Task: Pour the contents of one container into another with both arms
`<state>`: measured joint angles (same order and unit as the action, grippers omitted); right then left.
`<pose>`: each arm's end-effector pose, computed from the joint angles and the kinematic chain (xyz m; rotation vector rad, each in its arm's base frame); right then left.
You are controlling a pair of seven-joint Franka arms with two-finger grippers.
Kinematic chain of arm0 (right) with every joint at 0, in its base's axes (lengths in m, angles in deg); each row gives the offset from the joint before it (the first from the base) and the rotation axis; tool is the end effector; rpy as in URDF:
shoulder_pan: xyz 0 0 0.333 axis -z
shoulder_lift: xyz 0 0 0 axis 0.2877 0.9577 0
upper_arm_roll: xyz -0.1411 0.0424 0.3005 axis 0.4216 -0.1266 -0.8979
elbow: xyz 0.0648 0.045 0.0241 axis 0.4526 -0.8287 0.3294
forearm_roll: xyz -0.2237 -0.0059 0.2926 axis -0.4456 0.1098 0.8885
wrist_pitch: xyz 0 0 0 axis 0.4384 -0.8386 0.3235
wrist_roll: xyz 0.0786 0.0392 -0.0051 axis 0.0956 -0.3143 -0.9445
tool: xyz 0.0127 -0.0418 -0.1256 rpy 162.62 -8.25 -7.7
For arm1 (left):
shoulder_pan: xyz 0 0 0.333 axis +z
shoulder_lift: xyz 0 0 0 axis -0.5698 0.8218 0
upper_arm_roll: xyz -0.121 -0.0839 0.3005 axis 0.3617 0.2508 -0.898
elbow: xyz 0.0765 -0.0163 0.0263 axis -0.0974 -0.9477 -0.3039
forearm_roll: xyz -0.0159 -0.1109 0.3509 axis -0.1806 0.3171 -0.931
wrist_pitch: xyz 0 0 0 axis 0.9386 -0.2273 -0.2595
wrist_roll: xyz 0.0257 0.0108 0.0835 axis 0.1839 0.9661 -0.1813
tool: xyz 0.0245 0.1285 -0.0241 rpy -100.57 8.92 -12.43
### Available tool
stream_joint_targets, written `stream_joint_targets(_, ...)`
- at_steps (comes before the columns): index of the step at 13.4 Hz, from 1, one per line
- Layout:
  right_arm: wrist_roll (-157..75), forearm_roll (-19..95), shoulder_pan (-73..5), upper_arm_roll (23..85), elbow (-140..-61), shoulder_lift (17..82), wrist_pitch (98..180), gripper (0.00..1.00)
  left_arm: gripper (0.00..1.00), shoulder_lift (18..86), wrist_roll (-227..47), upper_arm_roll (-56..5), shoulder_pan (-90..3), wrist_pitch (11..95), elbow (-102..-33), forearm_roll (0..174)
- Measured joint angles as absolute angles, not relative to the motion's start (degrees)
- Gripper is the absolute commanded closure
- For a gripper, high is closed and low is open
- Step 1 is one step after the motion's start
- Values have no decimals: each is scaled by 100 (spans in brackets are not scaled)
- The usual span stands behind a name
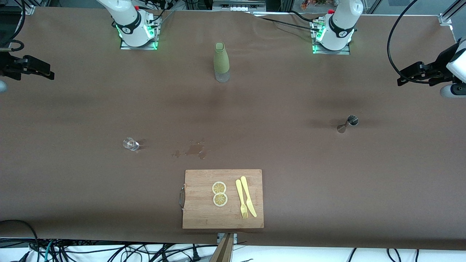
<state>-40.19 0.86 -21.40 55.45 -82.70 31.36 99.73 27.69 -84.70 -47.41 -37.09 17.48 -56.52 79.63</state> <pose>0.5283 -0.0185 0.6190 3.1248 0.0496 -0.2748 0.5176 0.0086 0.6040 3.1102 0.0602 -0.2341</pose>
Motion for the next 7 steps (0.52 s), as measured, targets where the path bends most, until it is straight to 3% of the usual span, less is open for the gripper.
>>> stream_joint_targets(7,-4019,-80,-2134,5589,-8287,3136,10027,0,0,2769,-8469,-4741,-3705,1749,-5628,7963)
